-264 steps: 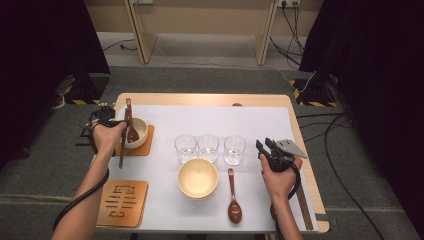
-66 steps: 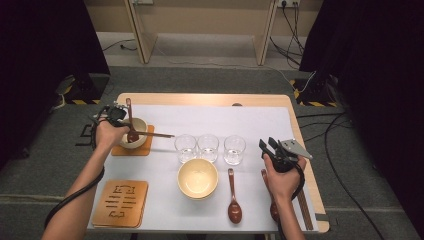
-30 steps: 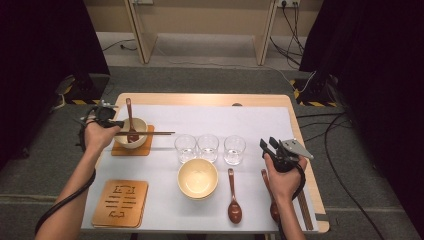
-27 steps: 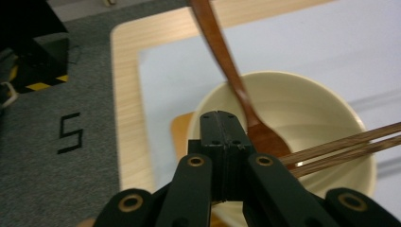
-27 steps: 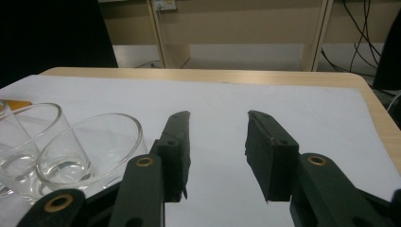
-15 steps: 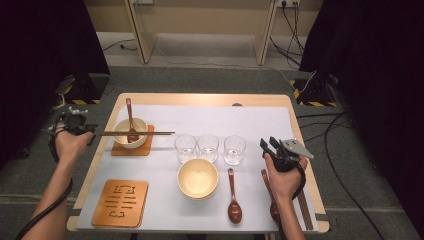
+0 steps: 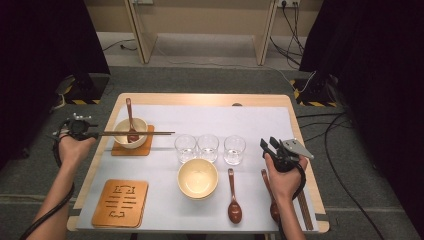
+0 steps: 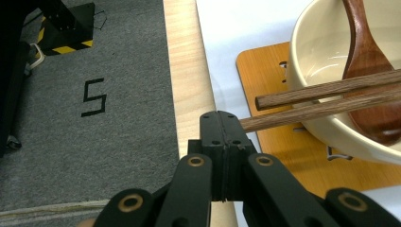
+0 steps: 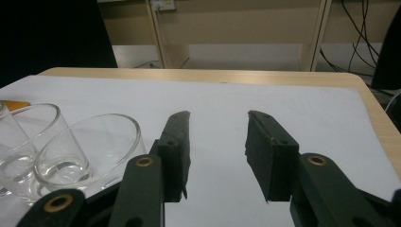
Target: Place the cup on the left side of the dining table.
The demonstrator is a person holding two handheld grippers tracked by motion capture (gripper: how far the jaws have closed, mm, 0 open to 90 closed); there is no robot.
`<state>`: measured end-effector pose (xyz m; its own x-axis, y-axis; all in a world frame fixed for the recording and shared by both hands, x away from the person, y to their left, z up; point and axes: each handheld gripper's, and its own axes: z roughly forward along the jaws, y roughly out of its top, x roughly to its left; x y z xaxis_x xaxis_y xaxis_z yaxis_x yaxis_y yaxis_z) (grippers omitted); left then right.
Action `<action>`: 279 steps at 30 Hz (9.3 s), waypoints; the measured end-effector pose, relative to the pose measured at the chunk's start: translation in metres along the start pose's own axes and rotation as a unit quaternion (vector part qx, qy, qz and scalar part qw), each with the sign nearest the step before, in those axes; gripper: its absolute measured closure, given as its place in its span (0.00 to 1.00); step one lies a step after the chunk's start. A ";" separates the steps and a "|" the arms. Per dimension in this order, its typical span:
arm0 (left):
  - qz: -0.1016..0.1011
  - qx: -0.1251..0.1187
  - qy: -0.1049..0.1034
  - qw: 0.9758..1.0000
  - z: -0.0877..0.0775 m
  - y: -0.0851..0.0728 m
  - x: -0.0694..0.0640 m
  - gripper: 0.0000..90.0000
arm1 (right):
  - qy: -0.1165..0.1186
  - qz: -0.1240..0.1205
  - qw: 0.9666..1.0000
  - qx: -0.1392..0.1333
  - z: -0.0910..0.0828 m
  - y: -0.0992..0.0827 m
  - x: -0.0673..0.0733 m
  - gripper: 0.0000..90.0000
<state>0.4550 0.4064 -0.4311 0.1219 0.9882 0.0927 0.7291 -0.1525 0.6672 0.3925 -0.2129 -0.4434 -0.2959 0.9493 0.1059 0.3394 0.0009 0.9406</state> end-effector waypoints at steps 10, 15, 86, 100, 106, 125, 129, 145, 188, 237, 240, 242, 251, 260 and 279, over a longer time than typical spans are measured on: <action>0.007 -0.003 -0.006 1.000 -0.001 0.001 -0.008 0.99 | 0.000 -0.001 1.000 0.000 0.000 0.000 0.000 0.67; 0.007 -0.004 -0.012 1.000 -0.001 0.002 -0.010 0.99 | 0.000 -0.001 1.000 0.000 0.000 0.000 0.000 0.67; 0.035 -0.098 -0.134 0.985 -0.037 0.015 -0.124 0.54 | 0.003 0.006 0.999 0.035 0.000 0.006 -0.004 0.67; 0.058 -0.094 -0.196 0.974 -0.039 0.016 -0.168 0.53 | 0.010 0.005 0.999 0.041 0.000 0.007 -0.002 0.67; 0.068 -0.085 -0.215 0.970 -0.033 0.019 -0.189 0.54 | 0.010 0.006 0.999 0.041 -0.001 0.007 -0.003 0.67; 0.072 -0.042 -0.214 0.973 -0.005 0.031 -0.223 0.69 | 0.014 0.007 0.999 0.045 0.000 0.006 -0.002 0.66; 0.066 -0.035 -0.219 0.973 0.000 0.030 -0.226 0.73 | 0.015 0.008 0.999 0.047 0.000 0.006 -0.002 0.66; 0.091 -0.004 -0.177 0.980 0.006 0.040 -0.241 0.87 | 0.021 0.011 0.998 0.058 0.002 0.005 -0.002 0.66; 0.074 -0.054 -0.196 0.976 -0.042 -0.012 -0.168 0.91 | 0.014 0.027 0.998 0.052 -0.002 0.006 -0.019 0.66; 0.047 -0.007 -0.152 0.987 -0.040 -0.035 -0.108 0.91 | 0.002 0.028 0.999 0.042 -0.015 0.010 -0.019 0.66; 0.047 0.001 -0.152 0.987 -0.039 -0.033 -0.108 0.91 | 0.002 0.027 0.999 0.041 -0.015 0.010 -0.019 0.66; 0.048 0.004 -0.153 0.987 -0.038 -0.032 -0.108 0.91 | 0.002 0.027 0.999 0.042 -0.015 0.010 -0.019 0.66; 0.048 0.003 -0.155 0.987 -0.035 -0.030 -0.109 0.90 | 0.003 0.027 0.999 0.044 -0.014 0.010 -0.018 0.65; 0.039 -0.009 -0.158 0.987 -0.029 -0.029 -0.109 0.89 | 0.002 0.030 0.999 0.045 -0.014 0.009 -0.017 0.65; 0.020 -0.036 -0.159 0.986 -0.032 -0.031 -0.107 0.72 | 0.002 0.031 0.999 0.043 -0.015 0.009 -0.017 0.64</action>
<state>0.3983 0.3062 -0.4377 0.3626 0.9257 -0.1083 0.6711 -0.1787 0.7195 0.3872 -0.2342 -0.4314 -0.2767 0.9469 0.1641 0.4325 -0.0298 0.9012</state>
